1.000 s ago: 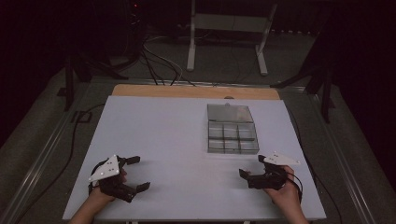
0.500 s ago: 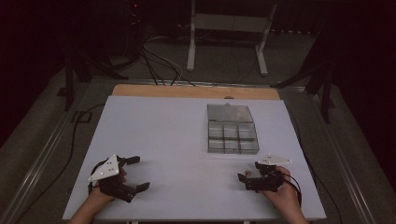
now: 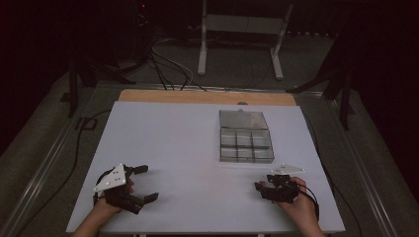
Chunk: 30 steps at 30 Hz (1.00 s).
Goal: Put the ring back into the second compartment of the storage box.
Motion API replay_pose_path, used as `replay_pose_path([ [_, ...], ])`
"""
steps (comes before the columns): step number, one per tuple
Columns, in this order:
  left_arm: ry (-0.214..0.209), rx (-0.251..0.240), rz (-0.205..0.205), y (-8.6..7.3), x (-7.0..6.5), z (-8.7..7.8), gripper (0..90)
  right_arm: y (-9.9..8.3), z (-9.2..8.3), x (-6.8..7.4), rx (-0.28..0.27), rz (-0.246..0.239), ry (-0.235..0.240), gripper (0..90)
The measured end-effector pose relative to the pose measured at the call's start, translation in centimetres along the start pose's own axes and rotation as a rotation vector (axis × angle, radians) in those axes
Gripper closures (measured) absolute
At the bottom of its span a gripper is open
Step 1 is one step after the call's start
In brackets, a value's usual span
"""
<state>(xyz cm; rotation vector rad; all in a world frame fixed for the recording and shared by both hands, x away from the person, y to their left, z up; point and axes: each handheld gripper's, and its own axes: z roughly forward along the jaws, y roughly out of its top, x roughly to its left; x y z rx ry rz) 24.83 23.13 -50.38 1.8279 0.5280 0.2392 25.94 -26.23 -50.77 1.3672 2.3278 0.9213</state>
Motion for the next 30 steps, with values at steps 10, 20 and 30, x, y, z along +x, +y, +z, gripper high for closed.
replay_pose_path([
  [10, -0.001, -0.001, -0.005, -0.02, 0.06, 0.03, 0.8, 0.06, 0.26, 0.10, 0.023, -0.014, -0.004, 52.4],
  [20, -0.003, 0.001, -0.008, -0.01, 0.11, 0.11, 0.8, 0.07, 0.54, 0.35, 0.030, -0.043, -0.009, 61.1],
  [30, -0.003, 0.004, -0.005, -0.04, 0.12, 0.10, 0.8, 0.15, 0.61, 0.62, 0.035, -0.075, -0.029, 70.2],
])
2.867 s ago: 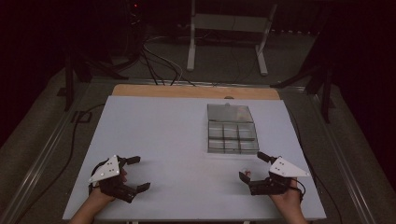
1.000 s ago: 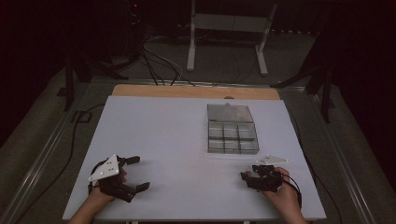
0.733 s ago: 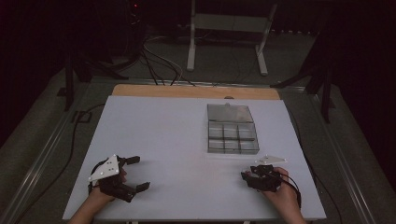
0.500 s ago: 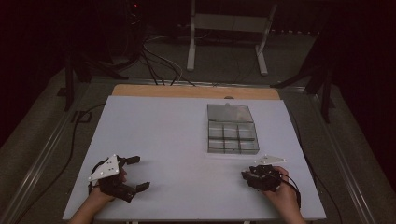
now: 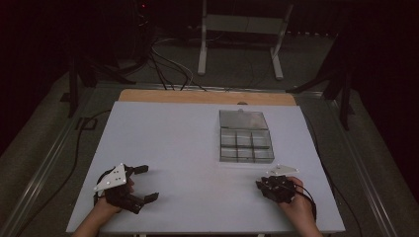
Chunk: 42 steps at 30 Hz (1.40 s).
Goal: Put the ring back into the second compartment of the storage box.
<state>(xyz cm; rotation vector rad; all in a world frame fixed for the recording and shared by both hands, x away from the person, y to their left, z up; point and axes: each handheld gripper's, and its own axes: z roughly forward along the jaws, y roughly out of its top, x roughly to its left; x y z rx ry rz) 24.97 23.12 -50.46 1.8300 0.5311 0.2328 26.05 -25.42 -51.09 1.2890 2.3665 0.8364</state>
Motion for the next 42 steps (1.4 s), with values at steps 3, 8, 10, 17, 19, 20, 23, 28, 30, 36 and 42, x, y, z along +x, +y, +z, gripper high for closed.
replay_pose_path([
  [3, 0.001, 0.001, -0.001, 0.0, 0.0, 0.0, 0.8, 0.1, -0.2, 0.0, -0.010, 0.003, 0.009, 71.3],
  [8, 0.003, 0.000, -0.001, 0.0, 0.0, 0.0, 0.8, 0.1, -0.4, -0.1, -0.017, 0.003, 0.012, 71.8],
  [10, 0.001, 0.004, 0.001, 0.0, 0.0, 0.0, 0.8, 0.1, -0.6, -0.1, -0.024, 0.008, 0.016, 71.9],
  [17, 0.004, 0.007, 0.000, -0.1, 0.0, 0.0, 0.8, 0.2, -0.9, -0.2, -0.041, 0.017, 0.037, 72.0],
  [19, 0.004, 0.006, -0.003, -0.1, 0.0, 0.0, 0.8, 0.2, -1.0, -0.1, -0.038, 0.013, 0.043, 72.0],
  [20, 0.004, 0.008, -0.003, -0.1, 0.0, 0.1, 0.8, 0.2, -1.0, -0.1, -0.037, 0.009, 0.045, 72.0],
  [23, 0.005, 0.012, -0.003, -0.1, 0.0, 0.1, 0.8, 0.1, -1.1, 0.2, -0.031, 0.003, 0.051, 72.0],
  [28, 0.000, 0.016, -0.006, -0.2, 0.0, 0.3, 0.8, 0.3, -1.3, 0.3, -0.033, 0.006, 0.065, 72.0],
  [30, 0.000, 0.015, -0.008, -0.2, 0.0, 0.3, 0.8, 0.4, -1.3, 0.3, -0.031, 0.012, 0.071, 72.0],
  [36, -0.001, 0.014, -0.008, -0.2, 0.0, 0.2, 0.8, 0.6, -1.6, 0.4, -0.024, 0.021, 0.081, 72.0],
  [42, -0.001, 0.015, -0.009, -0.2, -0.1, 0.3, 0.8, 1.1, -1.9, 0.6, -0.026, 0.013, 0.085, 72.1],
])
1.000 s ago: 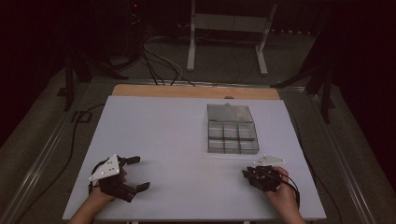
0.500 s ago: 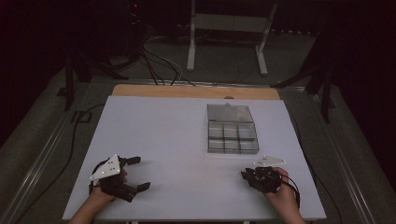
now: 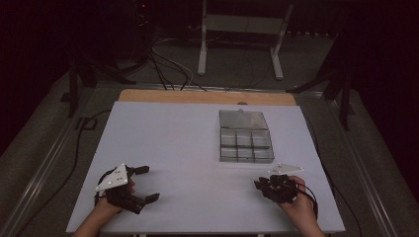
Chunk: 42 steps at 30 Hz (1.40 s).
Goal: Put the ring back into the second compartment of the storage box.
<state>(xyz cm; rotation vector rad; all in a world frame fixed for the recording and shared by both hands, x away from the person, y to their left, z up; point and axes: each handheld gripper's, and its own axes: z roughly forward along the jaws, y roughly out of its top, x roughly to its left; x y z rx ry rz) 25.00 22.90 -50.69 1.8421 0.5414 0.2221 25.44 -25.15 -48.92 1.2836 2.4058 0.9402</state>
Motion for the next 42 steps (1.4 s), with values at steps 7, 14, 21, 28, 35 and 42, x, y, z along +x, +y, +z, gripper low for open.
replay_pose_path([
  [7, -0.002, 0.001, 0.001, 0.0, 0.0, 0.0, 0.8, 0.4, -0.1, 0.1, 0.003, -0.004, 0.004, 72.1],
  [14, 0.000, -0.002, 0.003, 0.0, 0.0, -0.1, 0.8, 0.9, -0.3, 0.2, -0.002, -0.016, 0.004, 72.1],
  [21, -0.002, -0.002, 0.001, 0.0, 0.1, -0.1, 0.8, 1.2, -0.4, 0.1, -0.007, -0.014, 0.004, 72.1],
  [28, -0.002, -0.003, 0.000, 0.0, 0.0, -0.1, 0.8, 1.6, -0.6, 0.0, -0.012, -0.015, 0.002, 72.1],
  [35, -0.002, -0.001, 0.003, 0.0, 0.0, -0.1, 0.8, 2.1, -0.7, -0.1, -0.025, -0.014, 0.005, 72.1],
  [42, -0.002, -0.001, 0.003, 0.0, 0.0, -0.1, 0.8, 2.8, -0.9, -0.2, -0.033, -0.024, -0.001, 72.1],
])
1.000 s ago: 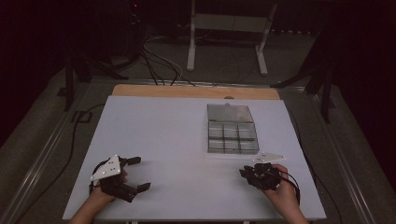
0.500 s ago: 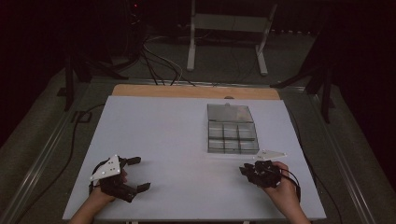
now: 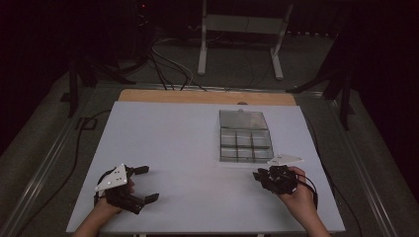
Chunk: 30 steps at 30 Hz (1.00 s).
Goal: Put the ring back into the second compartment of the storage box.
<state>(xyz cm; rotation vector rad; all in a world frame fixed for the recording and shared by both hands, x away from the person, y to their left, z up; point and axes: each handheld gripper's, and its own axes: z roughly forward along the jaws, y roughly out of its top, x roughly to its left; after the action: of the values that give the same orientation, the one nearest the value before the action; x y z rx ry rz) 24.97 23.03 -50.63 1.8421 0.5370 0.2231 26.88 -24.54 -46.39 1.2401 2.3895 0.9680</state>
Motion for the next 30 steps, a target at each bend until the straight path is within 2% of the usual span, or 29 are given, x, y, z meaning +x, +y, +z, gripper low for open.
replay_pose_path([
  [17, 0.001, -0.001, -0.003, 0.0, 0.0, 0.0, 0.8, 1.5, 0.0, -0.6, -0.019, 0.008, -0.002, 72.1],
  [30, 0.005, 0.001, 0.000, 0.0, 0.0, 0.0, 0.9, 3.1, -0.1, -1.7, -0.040, 0.014, -0.019, 72.1],
])
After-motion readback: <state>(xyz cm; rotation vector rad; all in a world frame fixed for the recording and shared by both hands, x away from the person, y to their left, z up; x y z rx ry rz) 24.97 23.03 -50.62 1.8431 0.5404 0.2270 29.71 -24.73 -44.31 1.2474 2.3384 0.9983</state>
